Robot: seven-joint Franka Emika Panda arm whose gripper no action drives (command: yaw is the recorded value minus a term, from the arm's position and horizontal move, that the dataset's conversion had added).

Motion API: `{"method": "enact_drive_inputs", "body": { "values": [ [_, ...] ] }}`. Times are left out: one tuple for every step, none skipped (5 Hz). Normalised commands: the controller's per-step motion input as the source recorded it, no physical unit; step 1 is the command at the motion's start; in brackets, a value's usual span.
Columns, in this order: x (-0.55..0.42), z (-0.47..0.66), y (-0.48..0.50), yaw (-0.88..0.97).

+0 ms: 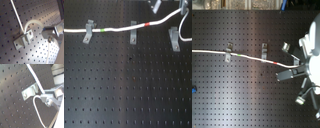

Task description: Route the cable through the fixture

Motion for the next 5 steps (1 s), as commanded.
{"method": "enact_drive_inputs", "body": {
  "values": [
    [0.051, 0.15, -0.144, 0.00],
    [-0.157, 0.25, -0.099, 0.13],
    [-0.099, 0.12, -0.067, 0.18],
    [-0.070, 0.06, -0.024, 0.42],
    [0.060, -0.02, 0.341, 0.00]
  ]
}}
